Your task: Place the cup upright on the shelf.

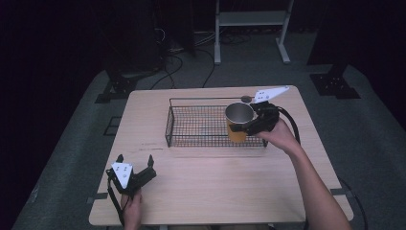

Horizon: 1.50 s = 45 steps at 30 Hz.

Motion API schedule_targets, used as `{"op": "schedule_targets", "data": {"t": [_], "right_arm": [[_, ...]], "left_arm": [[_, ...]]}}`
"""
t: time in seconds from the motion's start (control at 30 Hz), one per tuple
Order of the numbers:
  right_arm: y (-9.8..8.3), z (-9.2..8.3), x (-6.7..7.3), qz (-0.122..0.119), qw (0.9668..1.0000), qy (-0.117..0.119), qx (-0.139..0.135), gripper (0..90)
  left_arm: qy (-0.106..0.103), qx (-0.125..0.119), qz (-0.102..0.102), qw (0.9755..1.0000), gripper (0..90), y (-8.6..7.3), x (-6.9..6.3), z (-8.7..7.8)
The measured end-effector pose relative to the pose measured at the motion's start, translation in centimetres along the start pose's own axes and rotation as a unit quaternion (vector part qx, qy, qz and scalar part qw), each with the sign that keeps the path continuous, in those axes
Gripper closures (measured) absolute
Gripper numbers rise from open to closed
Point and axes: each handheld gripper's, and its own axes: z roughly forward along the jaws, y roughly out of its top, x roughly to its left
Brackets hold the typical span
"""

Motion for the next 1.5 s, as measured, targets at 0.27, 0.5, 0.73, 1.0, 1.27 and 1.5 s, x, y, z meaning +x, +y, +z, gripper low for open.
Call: {"op": "schedule_targets", "data": {"t": [0.27,0.5,0.73,1.0,1.27,1.5], "right_arm": [[2.2,1.1,-1.3,-0.003,0.9999,-0.004,0.013,12.1],[3.5,2.2,-2.4,-0.004,0.9998,-0.008,0.015,12.1],[3.7,3.4,-3.7,0.005,0.9994,-0.014,0.030,12.1],[2.4,5.6,-5.2,0.022,0.9988,-0.008,0.044,12.1],[0.7,7.3,-6.4,0.042,0.9979,0.000,0.050,12.1],[-0.5,8.1,-7.4,0.058,0.9969,-0.005,0.053,12.1]], "left_arm": [[0.000,0.000,-0.001,1.0000,0.0,0.0,0.0,0.0],[-0.001,-0.001,-0.003,1.0000,0.0,0.0,0.0,0.0],[-0.001,-0.001,-0.002,1.0000,0.0,0.0,0.0,0.0],[-0.002,-0.001,-0.003,1.0000,0.0,0.0,0.1,0.0],[-0.002,-0.002,-0.003,1.0000,0.0,0.0,0.1,0.0],[-0.002,-0.002,-0.003,1.0000,0.0,0.0,0.1,0.0]]}}
